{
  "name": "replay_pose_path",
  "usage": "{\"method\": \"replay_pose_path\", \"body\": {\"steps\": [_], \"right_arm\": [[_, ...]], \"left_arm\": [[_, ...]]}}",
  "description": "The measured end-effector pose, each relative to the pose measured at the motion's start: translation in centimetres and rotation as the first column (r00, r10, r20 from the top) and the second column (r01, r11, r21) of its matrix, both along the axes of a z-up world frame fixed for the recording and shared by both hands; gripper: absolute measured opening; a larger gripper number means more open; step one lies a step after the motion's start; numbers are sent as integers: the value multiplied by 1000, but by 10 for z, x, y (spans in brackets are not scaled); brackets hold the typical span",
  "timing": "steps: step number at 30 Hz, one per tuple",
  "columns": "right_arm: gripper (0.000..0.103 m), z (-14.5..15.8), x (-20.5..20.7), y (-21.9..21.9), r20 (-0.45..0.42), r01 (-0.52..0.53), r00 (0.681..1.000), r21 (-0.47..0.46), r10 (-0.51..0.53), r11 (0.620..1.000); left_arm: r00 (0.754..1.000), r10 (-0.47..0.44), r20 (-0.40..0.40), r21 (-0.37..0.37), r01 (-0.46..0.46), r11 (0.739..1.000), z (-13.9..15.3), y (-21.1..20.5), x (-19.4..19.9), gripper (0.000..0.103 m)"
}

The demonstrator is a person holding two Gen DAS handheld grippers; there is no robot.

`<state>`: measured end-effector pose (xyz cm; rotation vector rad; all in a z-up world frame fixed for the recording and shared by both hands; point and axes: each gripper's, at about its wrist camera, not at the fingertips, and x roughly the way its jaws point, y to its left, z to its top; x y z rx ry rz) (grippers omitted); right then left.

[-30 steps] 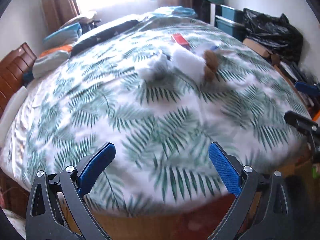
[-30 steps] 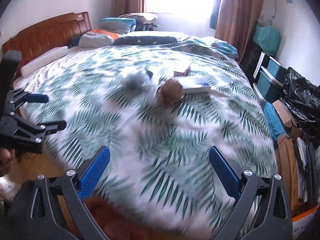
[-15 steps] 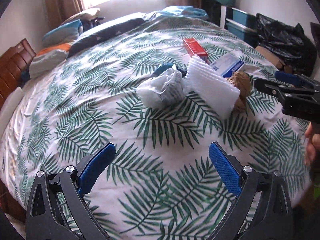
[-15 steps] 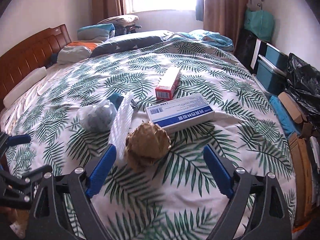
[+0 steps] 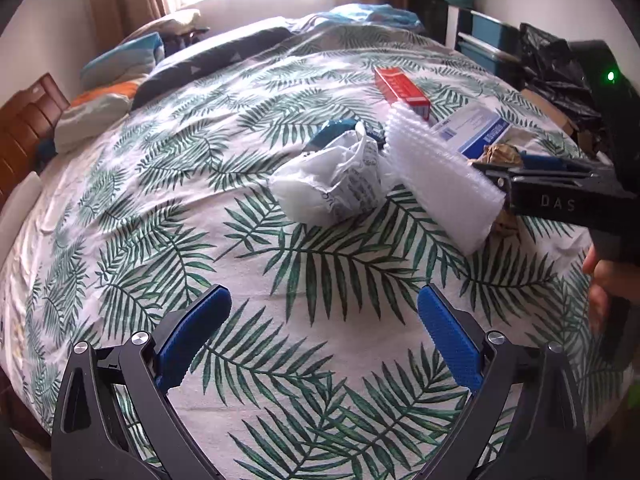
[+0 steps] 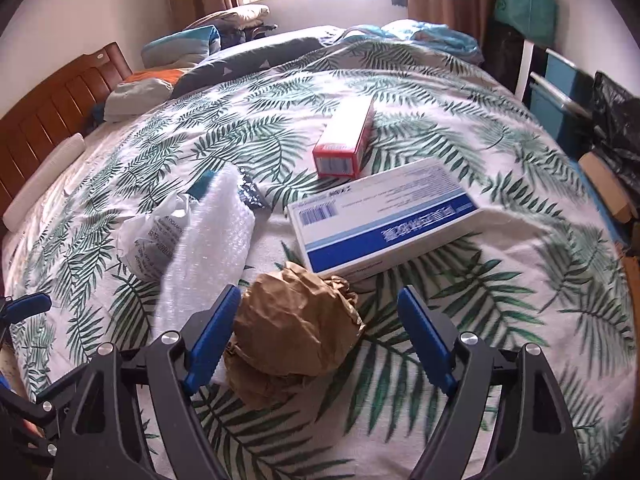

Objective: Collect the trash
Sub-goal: 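Grasp the white plastic bag with the left tool while the right tool grasps the brown crumpled paper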

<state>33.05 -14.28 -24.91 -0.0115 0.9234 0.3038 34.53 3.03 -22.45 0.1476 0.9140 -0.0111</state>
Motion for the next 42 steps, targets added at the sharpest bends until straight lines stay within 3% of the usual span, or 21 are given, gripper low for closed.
{"method": "replay_pose_path", "body": {"steps": [2,3,6,10,18,21,28,30,36,42], "right_arm": [[71,-4,-2,5,-7,-29,1000,11,29,1000],[61,-4,-3,6,-10,-39,999,17,40,999],[56,0,-9,10,11,-66,998,10,66,998],[54,10,-24,2,36,-83,996,3,82,997],[54,15,-62,-26,51,-83,995,-32,84,996],[54,12,-68,-33,50,-75,996,-29,76,997],[54,12,-67,-32,54,-78,995,-34,80,996],[55,11,-65,-31,51,-76,996,-29,77,997],[57,7,-61,-29,44,-74,996,-27,75,997],[58,2,-53,-22,37,-89,995,-39,90,995]], "left_arm": [[1000,-2,10,2,2,1000,1,1,3,97],[1000,-8,15,5,8,1000,1,1,6,97],[999,-27,41,17,26,1000,2,0,17,97],[998,-36,54,25,35,999,2,1,41,97],[1000,-20,0,9,20,1000,-17,-3,93,97],[1000,-24,-3,-32,24,999,-21,-9,103,97],[999,-35,-5,-22,35,999,-27,-30,118,97],[1000,-28,-3,-30,28,999,-29,-28,121,84],[999,-45,-7,-26,45,999,-35,-33,119,63],[998,-56,14,-1,56,998,-32,-39,106,57]]}}
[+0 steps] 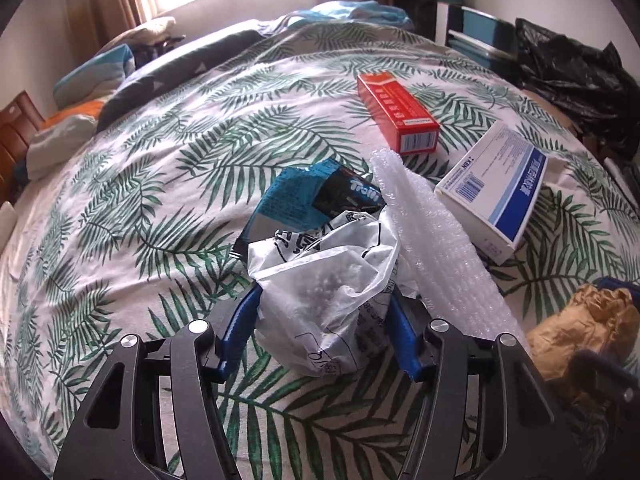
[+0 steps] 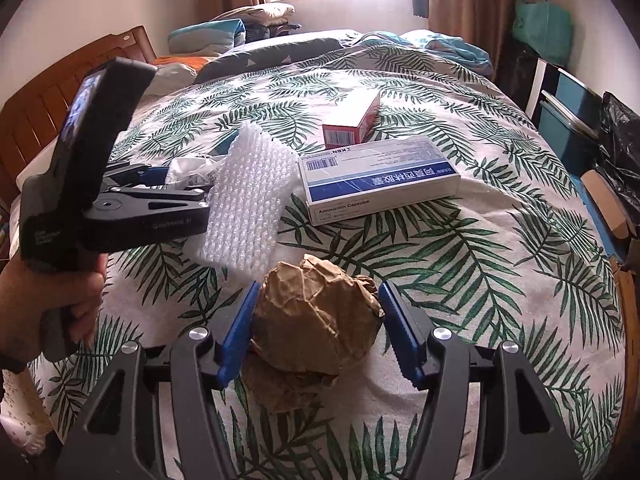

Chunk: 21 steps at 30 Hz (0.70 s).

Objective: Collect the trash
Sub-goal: 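Grasp the white plastic bag with the left tool while the right tool grasps the brown crumpled paper, then carry plastic bag and brown paper over the red bin and open both tools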

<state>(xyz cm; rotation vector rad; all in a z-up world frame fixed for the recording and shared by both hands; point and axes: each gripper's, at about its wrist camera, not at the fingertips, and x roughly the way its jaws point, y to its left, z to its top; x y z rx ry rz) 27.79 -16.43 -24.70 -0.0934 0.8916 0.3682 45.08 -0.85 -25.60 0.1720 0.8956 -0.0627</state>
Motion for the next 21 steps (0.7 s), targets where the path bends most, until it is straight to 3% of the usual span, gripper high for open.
{"method": "replay_pose_path", "body": {"steps": [5,21], "right_arm": [[52,6,-4,3,12,-18,1000,0,18,1000],[52,30,-73,-3,44,-59,997,9,58,998]], "left_arm": [[1000,13,6,8,-13,1000,5,10,-20,57],[1000,5,14,-18,-5,1000,22,35,-123,57]]}}
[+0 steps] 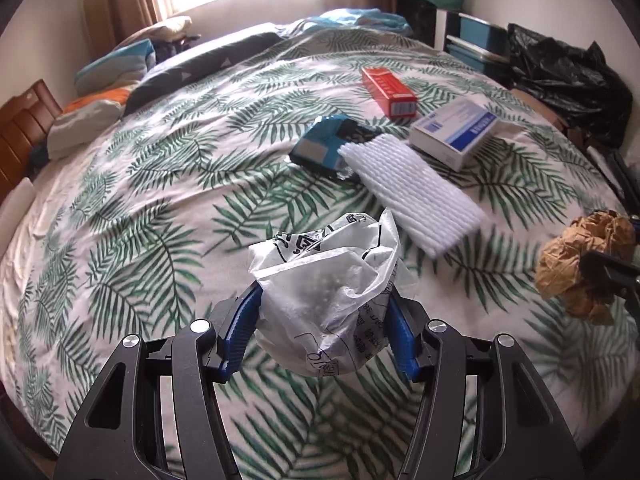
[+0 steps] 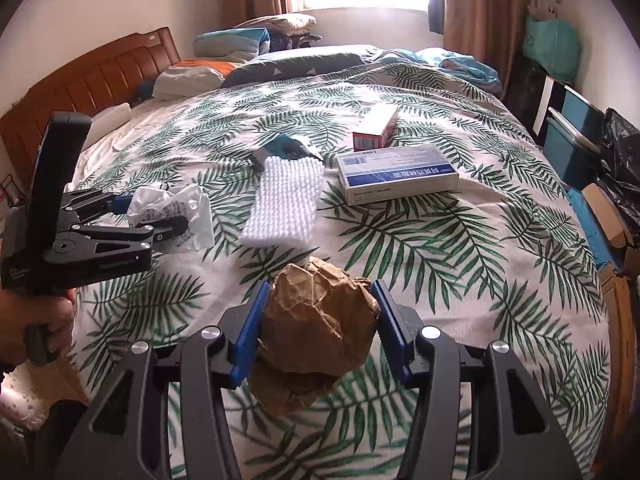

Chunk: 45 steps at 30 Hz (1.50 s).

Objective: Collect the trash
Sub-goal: 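Carry plastic bag and brown paper over the red bin and open both tools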

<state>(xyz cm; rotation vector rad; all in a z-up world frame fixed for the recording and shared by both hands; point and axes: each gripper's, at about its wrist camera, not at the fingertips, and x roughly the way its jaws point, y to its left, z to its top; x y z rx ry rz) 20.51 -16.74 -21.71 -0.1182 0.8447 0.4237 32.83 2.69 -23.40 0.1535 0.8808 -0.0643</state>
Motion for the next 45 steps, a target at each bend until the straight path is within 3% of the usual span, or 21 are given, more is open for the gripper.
{"method": "replay_pose_path", "body": {"steps": [12,20,27,38,45], "right_arm": [[52,25,-65,0,22,-34,999,10,34,999],[52,51,-122,-3,44,-66,997,28,64,997],[52,57,-172,-6,31,-83,996,42,81,996],[52,26,-247,0,-57,-128,990,31,129,991],[52,-15,-272,8,-151,-154,977,11,153,988]], "left_arm": [[999,-49,10,-40,50,998,25,-12,-84,57],[995,-96,2,-31,96,995,41,-21,-151,57],[993,-116,-19,-37,116,993,45,-20,-212,57],[983,-154,-96,-50,150,987,19,-28,-293,57],[967,-156,-201,-48,150,988,-27,-30,-316,57]]}}
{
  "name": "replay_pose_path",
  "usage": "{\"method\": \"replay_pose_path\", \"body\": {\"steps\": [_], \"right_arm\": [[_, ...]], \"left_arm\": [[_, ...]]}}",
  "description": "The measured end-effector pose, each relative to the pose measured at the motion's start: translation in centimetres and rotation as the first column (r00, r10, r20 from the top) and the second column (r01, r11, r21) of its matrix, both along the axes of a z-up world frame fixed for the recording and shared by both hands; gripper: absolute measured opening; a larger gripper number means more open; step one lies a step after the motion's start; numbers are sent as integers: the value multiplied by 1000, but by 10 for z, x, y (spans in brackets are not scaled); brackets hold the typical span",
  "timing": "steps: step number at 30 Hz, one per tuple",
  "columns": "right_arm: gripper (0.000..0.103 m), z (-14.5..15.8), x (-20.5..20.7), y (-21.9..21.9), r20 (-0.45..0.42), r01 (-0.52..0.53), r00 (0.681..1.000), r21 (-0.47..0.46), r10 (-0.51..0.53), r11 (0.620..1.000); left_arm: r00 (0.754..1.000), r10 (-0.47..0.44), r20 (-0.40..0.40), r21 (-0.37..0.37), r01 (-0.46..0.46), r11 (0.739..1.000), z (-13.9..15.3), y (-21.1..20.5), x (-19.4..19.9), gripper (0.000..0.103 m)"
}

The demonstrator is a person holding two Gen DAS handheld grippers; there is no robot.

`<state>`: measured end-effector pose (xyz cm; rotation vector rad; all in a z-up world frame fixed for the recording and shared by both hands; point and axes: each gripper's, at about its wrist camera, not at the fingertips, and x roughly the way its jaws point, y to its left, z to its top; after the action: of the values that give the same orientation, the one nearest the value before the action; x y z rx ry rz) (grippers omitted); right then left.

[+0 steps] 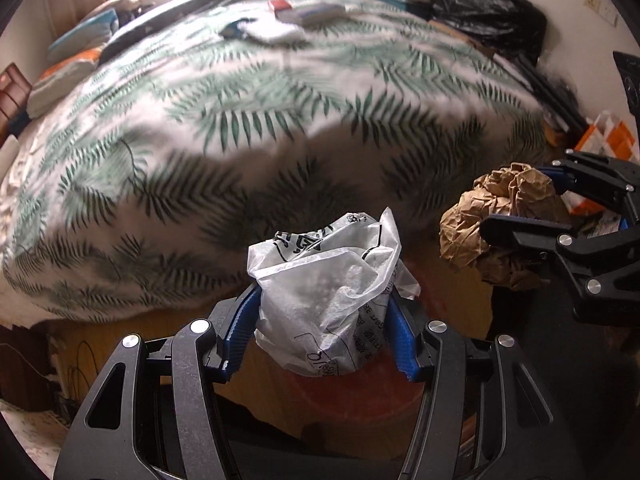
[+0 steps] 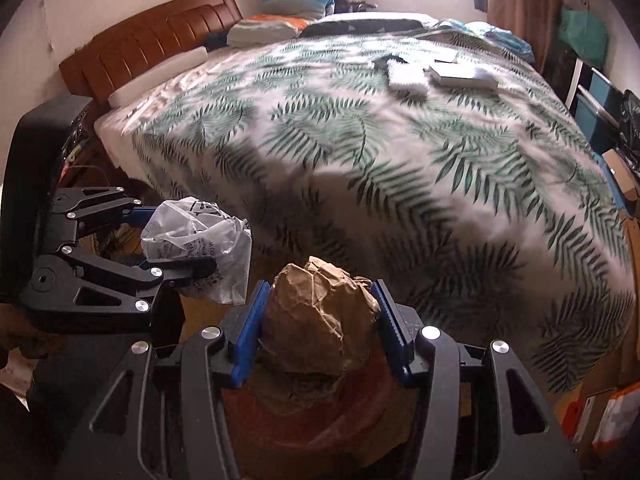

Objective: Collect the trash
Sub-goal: 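Carry plastic bag and brown paper over the red bin and open both tools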

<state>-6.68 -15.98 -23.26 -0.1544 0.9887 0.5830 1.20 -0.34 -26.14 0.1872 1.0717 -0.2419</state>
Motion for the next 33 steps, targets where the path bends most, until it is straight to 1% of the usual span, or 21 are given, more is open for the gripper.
{"method": "replay_pose_path", "body": {"steps": [8,12,18,22,27,33], "right_arm": [[52,-54,-9,10,-105,-33,994,-51,28,998],[52,-78,-12,12,-154,-45,988,-72,34,996],[52,-103,-10,15,-208,-59,977,-96,38,994],[52,-119,-4,15,-240,-61,970,-112,33,992],[52,-131,3,16,-265,-58,964,-122,23,991],[52,-139,5,17,-286,-61,958,-126,22,990]], "left_arm": [[991,-3,-137,23,6,1000,-60,-4,-4,57],[981,-8,-195,34,15,999,-86,-6,-2,57],[961,-11,-278,41,23,999,-119,-10,3,57],[951,-2,-309,48,17,999,-137,-9,11,57],[940,7,-341,60,14,998,-155,-11,20,57],[932,10,-362,58,11,998,-166,-13,25,58]]}}
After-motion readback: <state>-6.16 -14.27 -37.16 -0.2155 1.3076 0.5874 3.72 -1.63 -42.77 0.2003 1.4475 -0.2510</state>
